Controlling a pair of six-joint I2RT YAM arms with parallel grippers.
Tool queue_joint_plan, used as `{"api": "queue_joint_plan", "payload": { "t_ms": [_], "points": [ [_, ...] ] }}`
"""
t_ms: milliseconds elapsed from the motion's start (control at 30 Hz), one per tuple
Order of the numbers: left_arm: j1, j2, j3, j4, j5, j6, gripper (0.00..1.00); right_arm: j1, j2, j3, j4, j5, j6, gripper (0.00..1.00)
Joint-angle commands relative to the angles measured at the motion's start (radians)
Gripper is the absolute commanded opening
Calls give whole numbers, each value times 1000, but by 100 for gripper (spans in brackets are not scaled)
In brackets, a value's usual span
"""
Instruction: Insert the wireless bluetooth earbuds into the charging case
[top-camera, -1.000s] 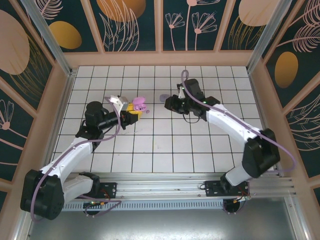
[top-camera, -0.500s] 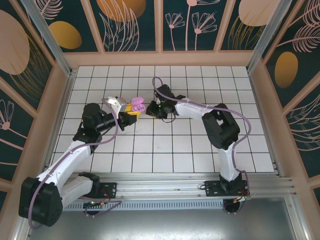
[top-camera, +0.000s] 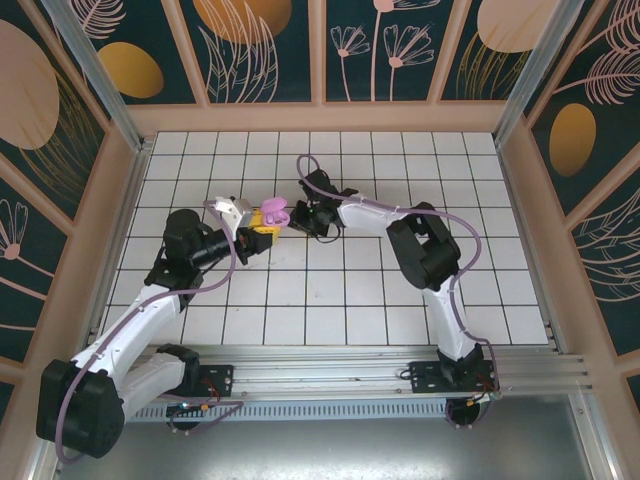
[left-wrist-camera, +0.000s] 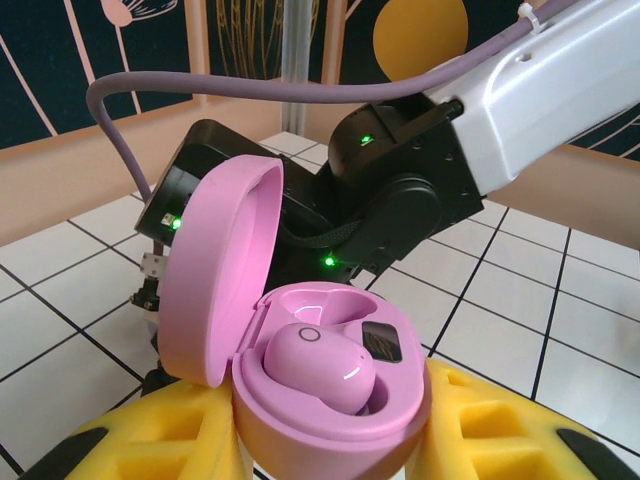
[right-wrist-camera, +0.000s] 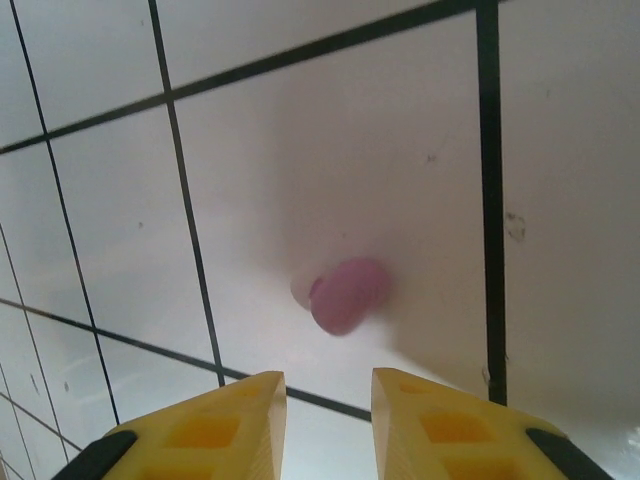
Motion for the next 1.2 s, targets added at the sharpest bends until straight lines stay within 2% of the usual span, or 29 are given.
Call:
{"api": "queue_joint_plan", "payload": {
  "t_ms": [0, 567, 900, 1167],
  "points": [
    [0, -14, -6, 9, 8, 22, 0, -4, 29, 61, -40, 30, 16, 31],
    [0, -4, -7, 14, 11, 31, 0, -4, 64, 129, -120, 82, 0, 32],
    [-1, -9, -9, 9, 8, 38, 0, -8, 123, 173, -122, 46, -2, 31],
    [-1, -9, -8, 4, 8, 44, 0, -10, 144, 212, -140, 64, -18, 29]
  ]
}}
